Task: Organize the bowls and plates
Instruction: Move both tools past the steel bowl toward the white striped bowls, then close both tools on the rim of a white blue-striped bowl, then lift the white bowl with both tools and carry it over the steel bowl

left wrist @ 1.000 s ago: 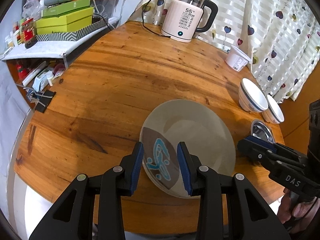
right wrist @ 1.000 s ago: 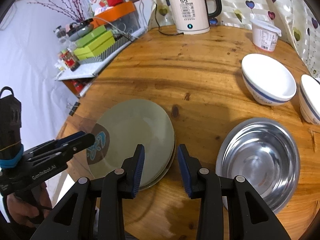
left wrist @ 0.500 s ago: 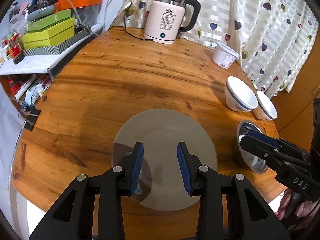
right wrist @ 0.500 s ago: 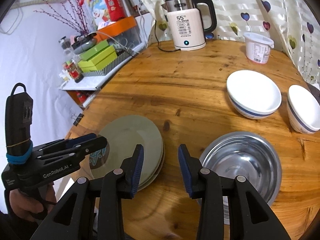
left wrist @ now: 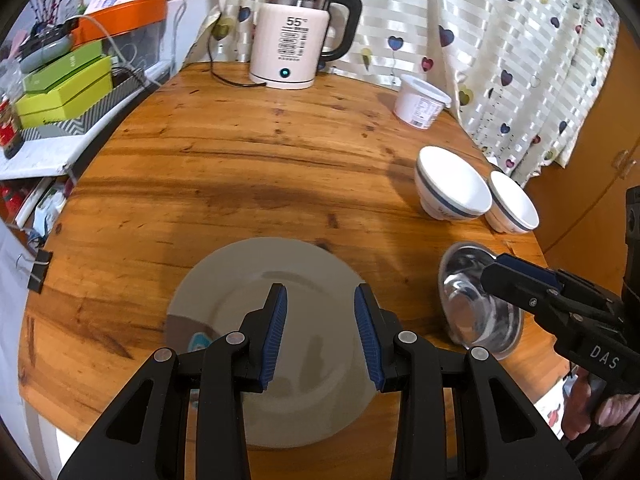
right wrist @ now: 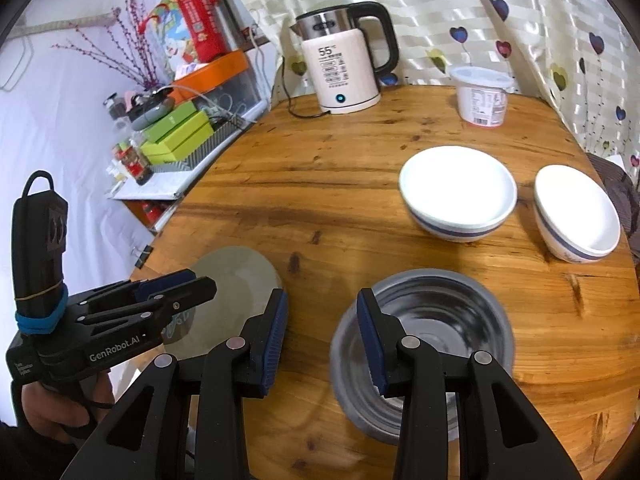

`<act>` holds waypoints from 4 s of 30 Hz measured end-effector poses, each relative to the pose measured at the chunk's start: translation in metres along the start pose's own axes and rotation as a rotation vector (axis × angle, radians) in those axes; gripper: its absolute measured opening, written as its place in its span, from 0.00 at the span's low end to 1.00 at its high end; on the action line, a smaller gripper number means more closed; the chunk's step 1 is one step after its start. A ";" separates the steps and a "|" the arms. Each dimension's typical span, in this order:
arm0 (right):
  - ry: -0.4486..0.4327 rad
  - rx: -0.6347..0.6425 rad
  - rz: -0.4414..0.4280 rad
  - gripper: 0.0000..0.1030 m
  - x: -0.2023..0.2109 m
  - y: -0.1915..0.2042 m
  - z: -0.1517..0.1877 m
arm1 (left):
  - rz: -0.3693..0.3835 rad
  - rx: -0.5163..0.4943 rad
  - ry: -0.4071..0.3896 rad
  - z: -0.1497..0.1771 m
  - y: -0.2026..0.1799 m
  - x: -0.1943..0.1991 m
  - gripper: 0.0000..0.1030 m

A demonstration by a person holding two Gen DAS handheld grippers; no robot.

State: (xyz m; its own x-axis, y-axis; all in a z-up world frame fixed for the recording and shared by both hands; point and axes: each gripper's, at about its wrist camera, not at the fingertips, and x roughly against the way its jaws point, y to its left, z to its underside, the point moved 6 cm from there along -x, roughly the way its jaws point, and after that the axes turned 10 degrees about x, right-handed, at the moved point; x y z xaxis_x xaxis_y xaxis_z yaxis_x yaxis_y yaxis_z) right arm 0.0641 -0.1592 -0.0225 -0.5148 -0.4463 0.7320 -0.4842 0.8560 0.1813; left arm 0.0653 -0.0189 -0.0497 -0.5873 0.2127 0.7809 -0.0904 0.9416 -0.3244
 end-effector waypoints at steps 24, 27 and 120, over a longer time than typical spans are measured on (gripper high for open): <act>-0.020 -0.107 0.057 0.35 0.023 -0.050 0.011 | 0.053 -0.081 0.038 -0.007 -0.045 -0.017 0.35; -0.022 -0.121 0.064 0.35 0.024 -0.056 0.011 | 0.066 -0.087 0.046 -0.009 -0.050 -0.020 0.35; -0.074 -0.256 0.124 0.21 0.014 -0.119 -0.029 | 0.220 -0.065 0.097 -0.061 -0.126 -0.067 0.31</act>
State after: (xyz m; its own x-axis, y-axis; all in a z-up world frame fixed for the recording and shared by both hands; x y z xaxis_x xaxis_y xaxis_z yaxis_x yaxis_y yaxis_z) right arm 0.1347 -0.2596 -0.0148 -0.6137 -0.3443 0.7105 -0.2252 0.9388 0.2605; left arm 0.1649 -0.1357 -0.0287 -0.5072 0.4352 0.7439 0.0843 0.8841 -0.4597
